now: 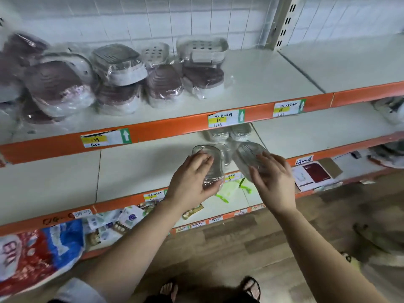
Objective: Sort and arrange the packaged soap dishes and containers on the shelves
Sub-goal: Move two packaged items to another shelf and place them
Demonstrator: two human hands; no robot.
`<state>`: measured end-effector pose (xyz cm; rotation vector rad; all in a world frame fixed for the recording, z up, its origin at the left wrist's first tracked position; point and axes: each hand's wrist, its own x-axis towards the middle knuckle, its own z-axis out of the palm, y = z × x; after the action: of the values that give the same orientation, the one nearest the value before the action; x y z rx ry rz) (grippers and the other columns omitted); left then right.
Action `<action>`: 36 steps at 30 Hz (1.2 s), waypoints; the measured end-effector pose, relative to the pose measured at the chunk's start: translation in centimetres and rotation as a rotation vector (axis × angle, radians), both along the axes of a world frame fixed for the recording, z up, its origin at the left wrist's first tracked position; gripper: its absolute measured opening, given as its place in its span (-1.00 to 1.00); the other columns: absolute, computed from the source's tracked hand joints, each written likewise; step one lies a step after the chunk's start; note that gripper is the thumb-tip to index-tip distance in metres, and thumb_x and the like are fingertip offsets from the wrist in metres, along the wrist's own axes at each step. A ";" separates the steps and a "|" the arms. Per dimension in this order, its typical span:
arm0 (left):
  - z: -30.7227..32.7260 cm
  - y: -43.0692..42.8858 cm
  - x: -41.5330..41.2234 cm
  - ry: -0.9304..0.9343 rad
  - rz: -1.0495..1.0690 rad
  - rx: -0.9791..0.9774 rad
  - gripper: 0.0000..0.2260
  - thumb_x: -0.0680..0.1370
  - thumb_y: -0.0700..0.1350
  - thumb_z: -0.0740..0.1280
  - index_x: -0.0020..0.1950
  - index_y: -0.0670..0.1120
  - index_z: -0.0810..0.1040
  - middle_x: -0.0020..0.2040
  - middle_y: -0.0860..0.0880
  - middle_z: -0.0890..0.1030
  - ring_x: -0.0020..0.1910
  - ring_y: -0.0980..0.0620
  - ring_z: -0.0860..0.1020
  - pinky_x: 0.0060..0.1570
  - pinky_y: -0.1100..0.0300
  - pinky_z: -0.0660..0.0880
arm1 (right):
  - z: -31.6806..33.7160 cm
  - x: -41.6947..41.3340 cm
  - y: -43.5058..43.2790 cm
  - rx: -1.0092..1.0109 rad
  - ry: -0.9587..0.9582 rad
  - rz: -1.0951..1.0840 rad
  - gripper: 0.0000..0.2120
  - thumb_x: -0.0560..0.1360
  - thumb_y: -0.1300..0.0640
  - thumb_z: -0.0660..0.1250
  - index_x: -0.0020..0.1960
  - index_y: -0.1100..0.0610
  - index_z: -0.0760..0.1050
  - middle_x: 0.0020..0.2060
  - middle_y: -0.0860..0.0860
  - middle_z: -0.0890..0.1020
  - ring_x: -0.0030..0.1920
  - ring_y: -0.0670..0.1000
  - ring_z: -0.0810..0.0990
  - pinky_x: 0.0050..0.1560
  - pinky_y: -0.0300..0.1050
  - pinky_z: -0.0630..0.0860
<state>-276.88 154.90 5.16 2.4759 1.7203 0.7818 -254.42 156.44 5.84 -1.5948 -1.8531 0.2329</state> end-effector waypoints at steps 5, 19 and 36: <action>-2.2 1.3 6.4 -0.028 0.115 -0.038 -0.42 0.52 0.19 0.20 0.27 -0.27 0.56 0.23 -0.18 0.56 0.24 -0.17 0.54 0.17 -0.01 0.55 | -1.7 6.8 3.8 -0.055 0.012 0.090 -0.68 0.50 0.17 0.44 0.21 0.27 0.58 0.20 0.18 0.61 0.27 0.24 0.43 0.22 -0.06 0.39; -12.1 8.5 11.9 -0.111 0.280 -0.026 -0.46 0.50 0.12 0.30 0.26 -0.29 0.56 0.21 -0.21 0.57 0.26 -0.17 0.53 0.21 -0.07 0.51 | -13.4 8.4 14.6 -0.065 -0.021 0.157 -0.67 0.52 0.08 0.32 0.16 0.29 0.57 0.18 0.23 0.60 0.22 0.32 0.45 0.19 0.03 0.39; -17.3 13.4 9.6 -0.134 0.309 -0.010 -0.46 0.51 0.13 0.27 0.27 -0.29 0.55 0.26 -0.22 0.54 0.30 -0.18 0.50 0.24 -0.03 0.49 | -19.4 6.3 18.8 -0.096 -0.126 0.164 -0.59 0.53 0.01 0.23 0.25 0.24 0.54 0.29 0.20 0.52 0.32 0.29 0.39 0.32 0.22 0.33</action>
<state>-267.23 168.26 -12.10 2.1213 2.0745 0.9330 -248.11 175.24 -13.54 -1.5531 -2.1012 0.3038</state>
